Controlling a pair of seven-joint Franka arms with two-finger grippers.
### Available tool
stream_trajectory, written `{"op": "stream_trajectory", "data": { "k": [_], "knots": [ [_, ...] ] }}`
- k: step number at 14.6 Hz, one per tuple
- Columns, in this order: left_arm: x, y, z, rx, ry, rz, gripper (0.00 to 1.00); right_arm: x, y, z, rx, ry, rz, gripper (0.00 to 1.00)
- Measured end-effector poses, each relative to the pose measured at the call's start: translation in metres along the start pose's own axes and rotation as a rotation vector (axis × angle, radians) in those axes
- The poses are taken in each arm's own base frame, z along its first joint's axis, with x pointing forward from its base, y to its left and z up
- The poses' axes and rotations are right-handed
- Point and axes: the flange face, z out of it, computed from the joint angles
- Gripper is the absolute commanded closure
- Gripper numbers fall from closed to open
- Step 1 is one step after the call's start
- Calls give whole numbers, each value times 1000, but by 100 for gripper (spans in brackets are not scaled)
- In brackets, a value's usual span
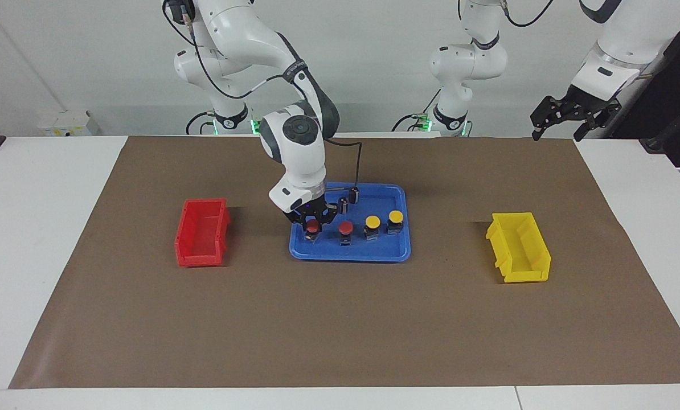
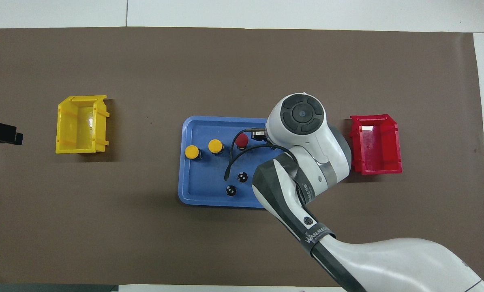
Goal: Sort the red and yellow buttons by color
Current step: 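Carry the red button to the red bin while the left gripper grasps yellow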
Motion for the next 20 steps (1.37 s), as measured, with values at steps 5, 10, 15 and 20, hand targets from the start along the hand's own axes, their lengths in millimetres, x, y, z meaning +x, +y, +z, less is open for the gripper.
{"op": "stream_trajectory", "data": {
  "k": [5,10,15,20],
  "knots": [
    [16,164,66,-34,91,-101,13,49,115,-118,-24,-32,-64,67],
    [-1,279,213,-28,26,-118,17,50,259,-108,4,-92,-163,65],
    [-16,292,287,-16,2,-108,32,23,282,-51,21,-55,-181,65],
    [-15,292,285,-37,35,-145,99,-19,285,-9,21,-6,-177,65]
  ]
}}
